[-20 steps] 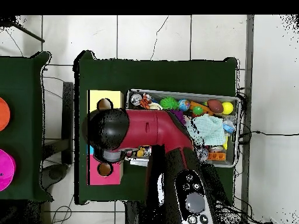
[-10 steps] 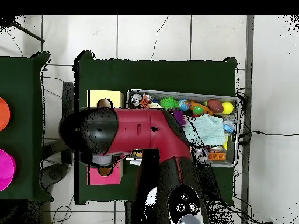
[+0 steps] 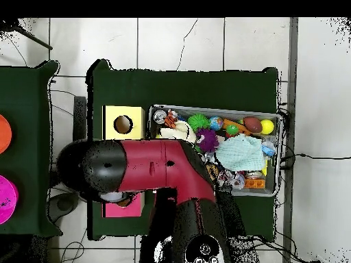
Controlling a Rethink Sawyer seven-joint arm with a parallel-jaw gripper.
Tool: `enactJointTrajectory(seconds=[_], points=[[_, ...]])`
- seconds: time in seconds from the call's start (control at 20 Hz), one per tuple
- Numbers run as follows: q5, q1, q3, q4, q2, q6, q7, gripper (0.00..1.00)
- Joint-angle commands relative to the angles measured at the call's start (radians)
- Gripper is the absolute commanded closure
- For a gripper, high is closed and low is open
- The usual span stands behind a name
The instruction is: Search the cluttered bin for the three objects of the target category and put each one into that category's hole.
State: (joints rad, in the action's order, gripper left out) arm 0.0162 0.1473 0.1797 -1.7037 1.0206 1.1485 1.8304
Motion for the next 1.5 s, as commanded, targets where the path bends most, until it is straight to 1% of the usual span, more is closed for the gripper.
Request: enactJointTrajectory(seconds=[0.05, 0.4, 0.65, 0.85, 1.05, 1.15, 1.25, 1.35, 1.5], points=[[0.000, 0.010, 0.003, 0.010, -0.132, -0.061, 0.152, 1.00], [0.015, 0.004, -0.003, 0.046, -0.207, -0.137, 0.153, 1.00], [0.009, 0.003, -0.003, 0.052, -0.232, -0.165, 0.145, 1.00], [0.014, -0.006, -0.015, 0.074, -0.223, -0.125, 0.152, 1.00], [0.025, 0.002, -0.002, 0.145, -0.271, -0.100, 0.123, 1.00], [0.040, -0.005, -0.002, 0.177, -0.280, -0.103, 0.117, 1.00], [0.033, -0.008, -0.003, 0.187, -0.281, -0.091, 0.123, 1.00], [0.023, -0.012, -0.010, 0.175, -0.258, -0.070, 0.136, 1.00], [0.024, -0.018, -0.019, 0.197, -0.220, 0.021, 0.137, 1.00]])
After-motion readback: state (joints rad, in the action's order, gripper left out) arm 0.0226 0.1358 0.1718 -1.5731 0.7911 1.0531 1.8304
